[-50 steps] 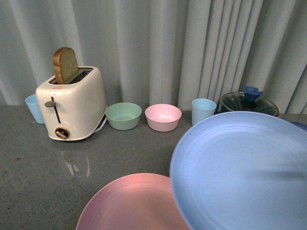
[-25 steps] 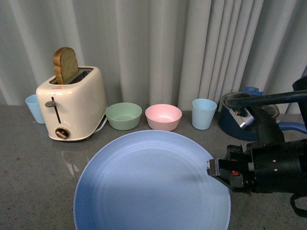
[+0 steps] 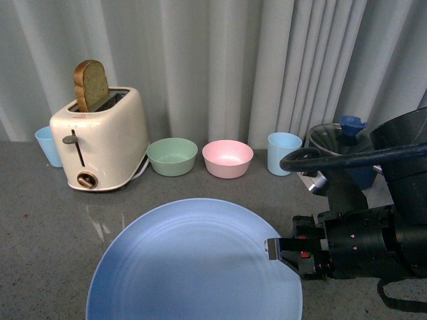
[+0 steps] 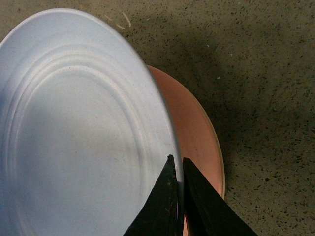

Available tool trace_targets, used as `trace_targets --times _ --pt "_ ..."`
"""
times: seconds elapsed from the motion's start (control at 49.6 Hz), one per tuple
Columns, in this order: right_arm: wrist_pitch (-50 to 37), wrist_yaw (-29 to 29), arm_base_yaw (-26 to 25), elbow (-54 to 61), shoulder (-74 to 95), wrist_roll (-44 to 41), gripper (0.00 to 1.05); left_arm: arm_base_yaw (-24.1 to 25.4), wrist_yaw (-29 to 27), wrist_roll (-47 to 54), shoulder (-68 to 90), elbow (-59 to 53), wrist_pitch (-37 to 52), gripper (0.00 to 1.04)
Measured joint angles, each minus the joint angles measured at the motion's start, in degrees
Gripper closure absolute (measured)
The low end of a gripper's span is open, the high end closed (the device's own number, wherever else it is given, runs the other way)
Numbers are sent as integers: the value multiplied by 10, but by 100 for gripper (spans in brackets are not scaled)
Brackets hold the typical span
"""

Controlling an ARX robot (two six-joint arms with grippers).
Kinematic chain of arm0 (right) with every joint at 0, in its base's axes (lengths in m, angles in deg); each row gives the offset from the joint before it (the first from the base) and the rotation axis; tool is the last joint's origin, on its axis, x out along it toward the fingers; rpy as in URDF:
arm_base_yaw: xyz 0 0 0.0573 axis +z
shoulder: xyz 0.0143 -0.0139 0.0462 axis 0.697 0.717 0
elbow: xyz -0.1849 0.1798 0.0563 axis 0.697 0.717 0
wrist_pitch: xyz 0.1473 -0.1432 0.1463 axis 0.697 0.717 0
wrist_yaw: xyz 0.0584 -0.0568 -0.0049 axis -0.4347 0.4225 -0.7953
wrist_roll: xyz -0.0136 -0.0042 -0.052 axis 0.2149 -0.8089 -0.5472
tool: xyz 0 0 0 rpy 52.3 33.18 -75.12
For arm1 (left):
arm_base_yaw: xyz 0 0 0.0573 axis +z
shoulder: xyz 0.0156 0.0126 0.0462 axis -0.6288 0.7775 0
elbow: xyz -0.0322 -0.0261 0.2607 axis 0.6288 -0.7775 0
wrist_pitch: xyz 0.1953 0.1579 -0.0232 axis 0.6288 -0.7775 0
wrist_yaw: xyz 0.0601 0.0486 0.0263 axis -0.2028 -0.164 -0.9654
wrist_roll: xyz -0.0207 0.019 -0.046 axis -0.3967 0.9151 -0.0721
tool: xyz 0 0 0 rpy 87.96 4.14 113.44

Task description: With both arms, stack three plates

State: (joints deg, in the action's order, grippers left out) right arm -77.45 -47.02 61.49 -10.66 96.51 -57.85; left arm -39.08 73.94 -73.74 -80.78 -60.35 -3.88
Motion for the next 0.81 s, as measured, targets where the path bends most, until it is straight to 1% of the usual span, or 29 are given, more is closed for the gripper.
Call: trace_targets --times 0.141,0.161,0.262,0.343,0.403,0.444,0.544,0.585,0.645,0.686,0.706,0.726,0.807 --pt "6 4 2 -7 12 2 102 0 0 0 0 0 0 7" --pt "7 4 2 -7 13 3 99 0 0 0 0 0 0 7" --pt "11 0 2 -7 14 10 82 0 0 0 0 0 0 7" --pt "21 9 2 -7 13 12 71 0 0 0 0 0 0 7" --pt "29 17 2 -7 10 16 61 0 0 0 0 0 0 7" --pt "33 24 2 -7 0 20 50 0 0 0 0 0 0 7" --pt "38 25 1 -7 -32 31 34 0 0 0 0 0 0 7" --pt "41 31 1 -7 -46 33 29 0 0 0 0 0 0 7" --pt "48 59 0 -6 -73 42 18 0 0 0 0 0 0 7" --pt "49 74 -2 -6 -90 47 8 0 0 0 0 0 0 7" --pt "49 75 -3 -6 -94 49 6 0 0 0 0 0 0 7" --pt "49 75 -4 -6 -96 52 6 0 0 0 0 0 0 7" --pt "50 78 -5 -5 -96 53 8 0 0 0 0 0 0 7"
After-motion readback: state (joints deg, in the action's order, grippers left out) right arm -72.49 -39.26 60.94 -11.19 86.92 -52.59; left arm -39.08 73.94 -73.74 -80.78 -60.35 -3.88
